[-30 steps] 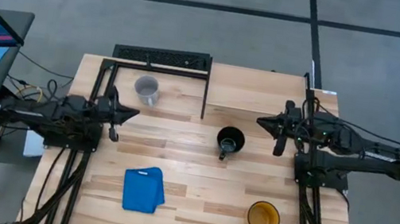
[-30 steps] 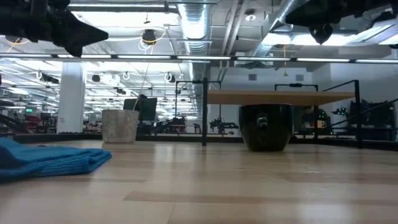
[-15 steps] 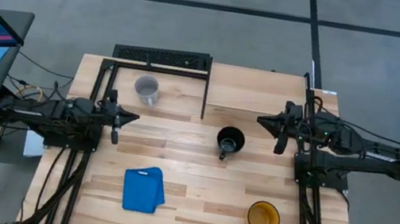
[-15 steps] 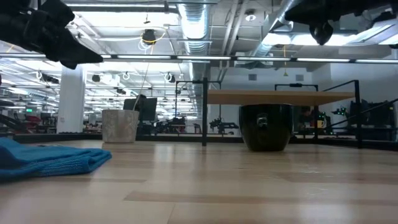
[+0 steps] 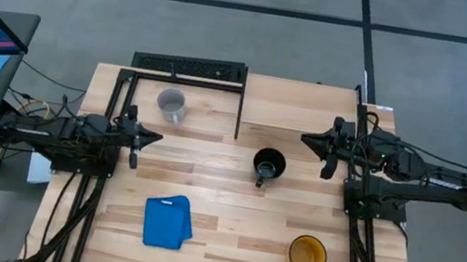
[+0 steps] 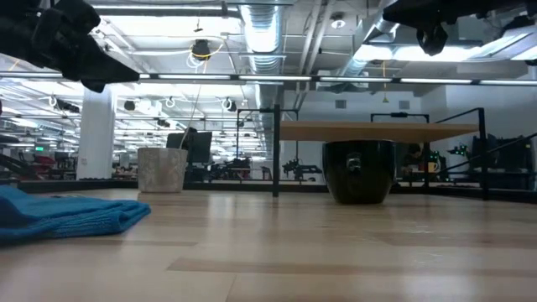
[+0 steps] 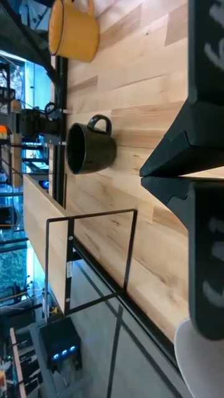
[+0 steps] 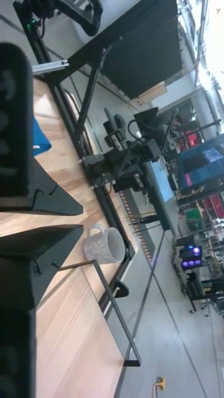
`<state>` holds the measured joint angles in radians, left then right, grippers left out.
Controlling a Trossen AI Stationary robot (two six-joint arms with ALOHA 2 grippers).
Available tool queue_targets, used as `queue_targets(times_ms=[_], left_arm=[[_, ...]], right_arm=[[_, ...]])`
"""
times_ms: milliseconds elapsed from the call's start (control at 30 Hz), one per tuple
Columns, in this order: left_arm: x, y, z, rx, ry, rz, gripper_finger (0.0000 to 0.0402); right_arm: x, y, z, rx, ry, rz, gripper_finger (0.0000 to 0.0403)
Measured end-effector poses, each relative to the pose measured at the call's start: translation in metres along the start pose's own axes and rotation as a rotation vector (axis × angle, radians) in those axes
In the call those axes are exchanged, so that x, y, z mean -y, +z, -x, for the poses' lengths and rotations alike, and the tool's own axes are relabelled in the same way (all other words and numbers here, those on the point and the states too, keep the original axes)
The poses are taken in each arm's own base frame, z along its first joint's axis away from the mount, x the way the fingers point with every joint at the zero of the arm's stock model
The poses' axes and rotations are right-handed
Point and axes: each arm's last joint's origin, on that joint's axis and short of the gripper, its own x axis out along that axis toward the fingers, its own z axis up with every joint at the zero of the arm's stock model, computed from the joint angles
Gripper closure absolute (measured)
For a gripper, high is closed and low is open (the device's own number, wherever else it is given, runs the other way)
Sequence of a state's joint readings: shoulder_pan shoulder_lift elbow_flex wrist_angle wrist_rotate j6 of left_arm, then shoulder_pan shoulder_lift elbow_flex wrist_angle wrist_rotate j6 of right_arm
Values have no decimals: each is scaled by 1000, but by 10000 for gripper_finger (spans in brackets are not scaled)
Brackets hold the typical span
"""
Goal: Stack small to large cups/mugs on shelf
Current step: Put the yellow mug on the shelf
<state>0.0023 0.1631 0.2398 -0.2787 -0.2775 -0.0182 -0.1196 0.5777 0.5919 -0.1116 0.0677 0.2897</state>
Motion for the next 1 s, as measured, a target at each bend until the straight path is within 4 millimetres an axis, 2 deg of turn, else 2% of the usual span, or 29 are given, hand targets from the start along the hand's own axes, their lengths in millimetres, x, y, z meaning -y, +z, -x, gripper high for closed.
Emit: queue_targets(times_ms=[300, 467, 667, 1000], left_arm=[[1, 1, -2, 47, -2, 18, 401], [3, -11, -8, 123, -31, 38, 401], [2, -14, -6, 151, -14, 37, 401], [1, -14, -5, 155, -12, 28, 401]], right_arm=[[-3, -1, 0, -10, 33, -2, 339], [-4, -1, 0, -15, 44, -69, 317], [-4, -1, 0, -16, 43, -87, 268], [-4, -1, 0, -16, 43, -120, 157]])
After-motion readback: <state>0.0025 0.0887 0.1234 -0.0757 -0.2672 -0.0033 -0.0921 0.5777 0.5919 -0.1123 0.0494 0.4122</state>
